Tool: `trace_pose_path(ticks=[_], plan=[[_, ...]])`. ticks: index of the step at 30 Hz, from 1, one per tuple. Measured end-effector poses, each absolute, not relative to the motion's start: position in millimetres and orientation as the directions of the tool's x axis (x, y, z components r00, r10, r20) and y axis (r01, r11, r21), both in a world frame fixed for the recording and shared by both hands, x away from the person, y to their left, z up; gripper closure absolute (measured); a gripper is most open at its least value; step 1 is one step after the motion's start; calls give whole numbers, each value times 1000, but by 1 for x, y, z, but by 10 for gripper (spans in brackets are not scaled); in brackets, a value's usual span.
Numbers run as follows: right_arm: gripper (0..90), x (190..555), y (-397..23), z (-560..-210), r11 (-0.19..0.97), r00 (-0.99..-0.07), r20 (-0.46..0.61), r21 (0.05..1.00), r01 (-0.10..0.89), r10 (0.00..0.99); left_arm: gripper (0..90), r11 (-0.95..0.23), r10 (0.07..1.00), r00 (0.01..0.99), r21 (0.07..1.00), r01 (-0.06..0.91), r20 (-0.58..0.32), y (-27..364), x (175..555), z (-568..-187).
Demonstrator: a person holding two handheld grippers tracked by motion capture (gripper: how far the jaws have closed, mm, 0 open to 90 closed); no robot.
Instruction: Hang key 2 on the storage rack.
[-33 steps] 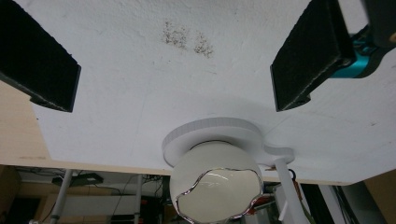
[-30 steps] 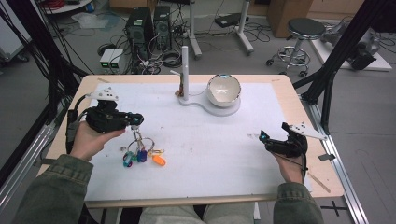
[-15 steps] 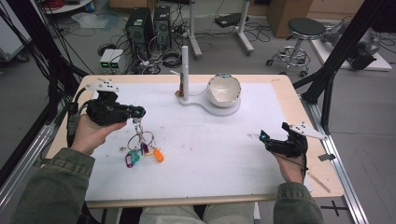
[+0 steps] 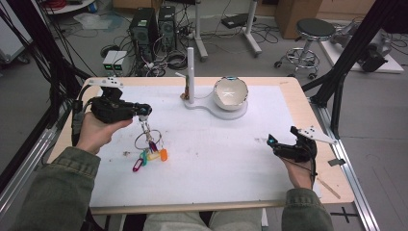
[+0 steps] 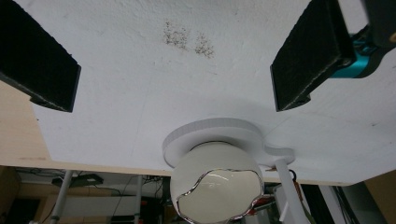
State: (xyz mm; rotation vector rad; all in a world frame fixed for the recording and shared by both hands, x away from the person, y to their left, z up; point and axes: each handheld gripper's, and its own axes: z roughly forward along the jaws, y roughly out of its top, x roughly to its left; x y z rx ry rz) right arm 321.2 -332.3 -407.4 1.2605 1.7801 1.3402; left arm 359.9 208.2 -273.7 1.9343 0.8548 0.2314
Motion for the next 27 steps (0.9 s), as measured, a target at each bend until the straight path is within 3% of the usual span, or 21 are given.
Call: trace_pose_path(ticks=[27], plan=[[7,322,-333,-408,53,-394,90,939,339,915,852,-272,632,755,862,428,-175,179,387,-232]])
